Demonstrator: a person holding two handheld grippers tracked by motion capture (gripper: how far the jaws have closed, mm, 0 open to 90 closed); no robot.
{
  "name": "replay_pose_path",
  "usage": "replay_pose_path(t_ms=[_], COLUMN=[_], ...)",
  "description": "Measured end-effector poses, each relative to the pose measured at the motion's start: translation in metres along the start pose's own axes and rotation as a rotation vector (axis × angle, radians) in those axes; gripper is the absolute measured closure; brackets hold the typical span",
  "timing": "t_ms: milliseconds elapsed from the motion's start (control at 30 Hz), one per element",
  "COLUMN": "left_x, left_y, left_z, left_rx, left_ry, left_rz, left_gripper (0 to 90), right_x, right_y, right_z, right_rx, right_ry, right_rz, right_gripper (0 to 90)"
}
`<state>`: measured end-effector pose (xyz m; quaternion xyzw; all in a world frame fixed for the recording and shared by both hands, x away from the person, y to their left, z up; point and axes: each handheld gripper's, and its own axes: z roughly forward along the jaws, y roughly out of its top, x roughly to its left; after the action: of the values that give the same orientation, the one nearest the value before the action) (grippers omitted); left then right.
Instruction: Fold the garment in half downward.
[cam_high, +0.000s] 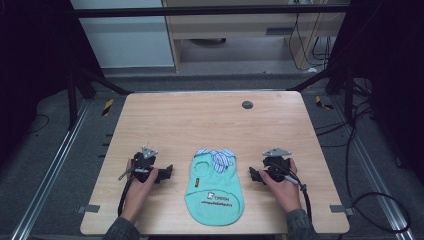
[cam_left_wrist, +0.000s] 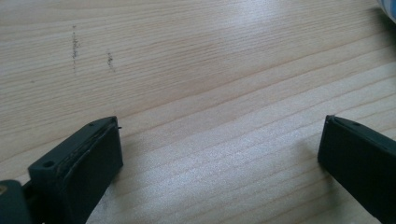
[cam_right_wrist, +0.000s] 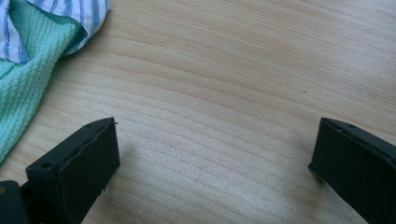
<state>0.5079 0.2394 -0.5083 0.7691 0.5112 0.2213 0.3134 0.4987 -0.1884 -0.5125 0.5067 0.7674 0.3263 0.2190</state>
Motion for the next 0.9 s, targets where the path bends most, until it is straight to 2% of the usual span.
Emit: replay_pose_path(t_ms=[467, 533, 600, 667, 767, 800, 833, 900], left_x=[-0.001, -0.001, -0.002, -0.004, -0.005, -0.005, -0.005, -0.007], left_y=[-0.001, -0.001, 0.001, 0.004, 0.015, 0.023, 0.023, 0.034], left_z=[-0.001, -0.001, -0.003, -0.005, -0.009, -0.009, -0.009, -0.006], left_rx=[-0.001, -0.002, 0.004, -0.012, -0.028, -0.036, -0.036, -0.026], left_ry=[-0.012, -0.013, -0.023, -0.032, -0.077, -0.106, -0.106, -0.116], left_rz=[0.013, 0.016, 0.034, 0.041, 0.064, 0.062, 0.062, 0.084], left_gripper=[0.0, 0.0, 2.8, 6.1, 6.9, 7.9, 9.9, 10.2], right_x=[0.003, 0.005, 0.006, 0.008, 0.012, 0.017, 0.017, 0.023], right_y=[0.001, 0.001, 0.003, 0.005, 0.010, 0.016, 0.016, 0.024], right_z=[0.000, 0.000, -0.001, -0.003, -0.005, -0.005, -0.005, -0.005], right_rx=[-0.001, -0.011, -0.016, -0.018, -0.033, -0.026, -0.026, -0.020], right_ry=[0.005, 0.008, 0.014, 0.016, 0.077, 0.093, 0.093, 0.102], right_rz=[0.006, -0.004, -0.004, -0.006, 0.003, -0.029, -0.029, -0.062], right_gripper=[2.3, 6.7, 15.3, 26.3, 34.7, 40.4, 40.4, 44.5])
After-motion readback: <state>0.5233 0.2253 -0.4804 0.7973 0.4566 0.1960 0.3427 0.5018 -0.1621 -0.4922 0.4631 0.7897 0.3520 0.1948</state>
